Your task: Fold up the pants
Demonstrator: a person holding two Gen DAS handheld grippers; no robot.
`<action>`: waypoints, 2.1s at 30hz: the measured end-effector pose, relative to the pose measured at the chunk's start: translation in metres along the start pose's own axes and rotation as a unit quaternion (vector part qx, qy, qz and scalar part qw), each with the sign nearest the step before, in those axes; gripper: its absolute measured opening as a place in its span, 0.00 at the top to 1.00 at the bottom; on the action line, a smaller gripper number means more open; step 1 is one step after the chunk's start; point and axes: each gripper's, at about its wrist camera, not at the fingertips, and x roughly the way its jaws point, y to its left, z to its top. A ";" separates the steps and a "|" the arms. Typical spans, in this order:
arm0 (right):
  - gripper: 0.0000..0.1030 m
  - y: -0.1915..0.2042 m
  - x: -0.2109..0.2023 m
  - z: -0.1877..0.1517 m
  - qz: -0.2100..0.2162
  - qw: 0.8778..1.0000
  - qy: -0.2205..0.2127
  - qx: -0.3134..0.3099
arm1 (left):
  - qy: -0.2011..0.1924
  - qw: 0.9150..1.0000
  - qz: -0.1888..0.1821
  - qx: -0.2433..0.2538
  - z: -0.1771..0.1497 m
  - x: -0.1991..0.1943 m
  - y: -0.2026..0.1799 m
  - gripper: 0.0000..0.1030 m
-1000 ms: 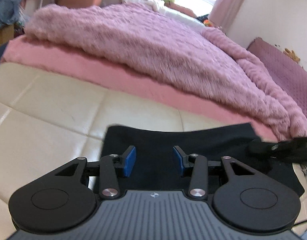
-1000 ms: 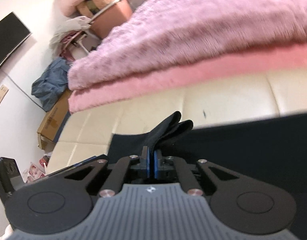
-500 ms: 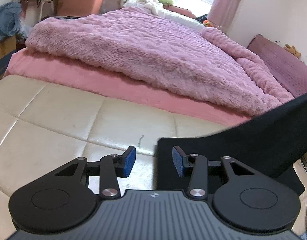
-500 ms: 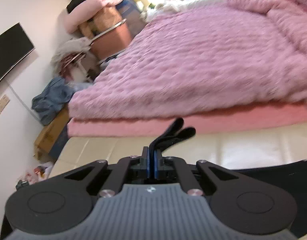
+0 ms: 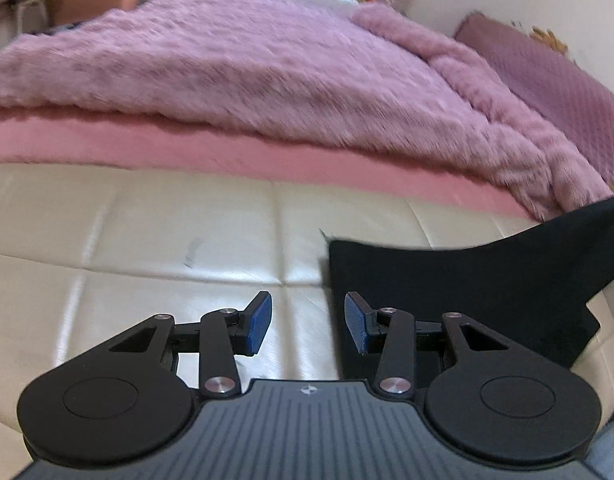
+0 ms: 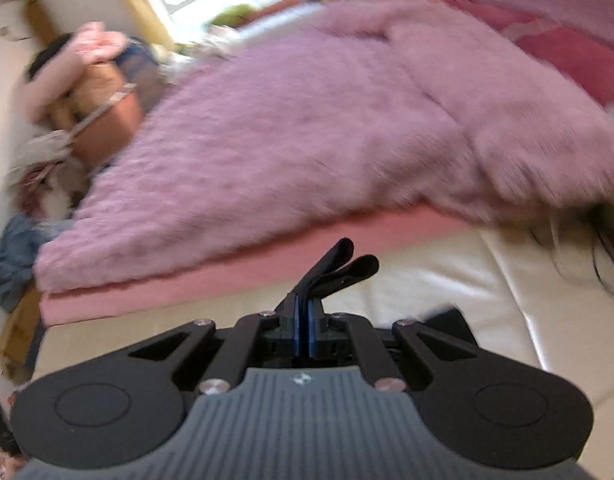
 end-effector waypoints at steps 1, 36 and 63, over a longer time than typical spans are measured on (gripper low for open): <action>1.00 -0.016 0.010 -0.004 -0.012 1.000 0.009 0.013 | 0.009 1.000 -0.003 0.002 -0.001 0.005 -0.004 0.52; 0.89 -0.101 0.129 -0.082 -0.188 0.969 0.034 -0.158 | 0.094 0.995 -0.014 0.042 -0.033 0.069 -0.039 0.55; 0.99 -0.160 0.075 -0.111 -0.035 0.970 -0.033 0.237 | 0.117 0.991 -0.016 0.066 -0.048 0.064 -0.043 0.61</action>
